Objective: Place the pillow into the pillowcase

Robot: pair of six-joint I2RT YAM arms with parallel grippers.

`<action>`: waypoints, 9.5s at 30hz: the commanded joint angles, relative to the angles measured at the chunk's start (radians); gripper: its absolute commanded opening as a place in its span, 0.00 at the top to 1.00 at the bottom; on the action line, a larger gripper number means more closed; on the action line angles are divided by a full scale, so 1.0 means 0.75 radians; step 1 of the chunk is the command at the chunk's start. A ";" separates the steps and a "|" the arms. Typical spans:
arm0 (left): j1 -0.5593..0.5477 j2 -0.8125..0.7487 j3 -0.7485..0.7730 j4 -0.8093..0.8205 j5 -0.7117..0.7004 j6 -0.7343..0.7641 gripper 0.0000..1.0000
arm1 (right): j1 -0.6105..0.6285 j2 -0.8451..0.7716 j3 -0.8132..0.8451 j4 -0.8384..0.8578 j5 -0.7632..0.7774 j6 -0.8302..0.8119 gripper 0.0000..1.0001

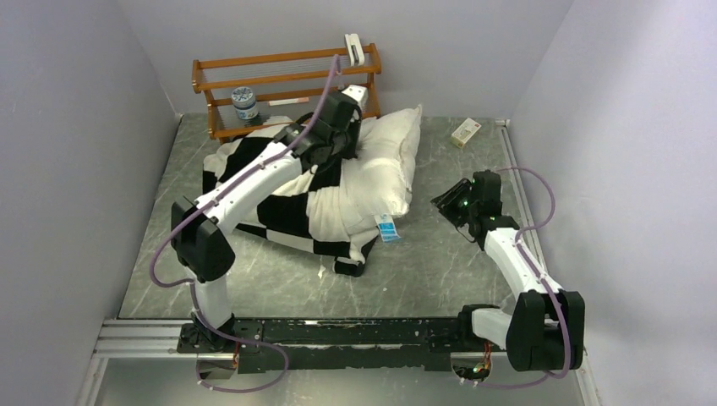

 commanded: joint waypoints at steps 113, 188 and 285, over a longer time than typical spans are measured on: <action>0.657 -0.860 -0.760 0.374 0.756 -0.435 0.95 | 0.943 0.970 0.171 1.425 0.599 0.005 1.00; 0.647 -0.760 -1.268 0.522 0.481 -0.266 0.95 | 0.803 0.452 -0.003 0.823 0.393 -0.566 0.38; -0.017 0.366 -0.996 0.568 0.175 -0.100 0.94 | 0.396 0.209 0.077 1.958 -1.038 0.437 1.00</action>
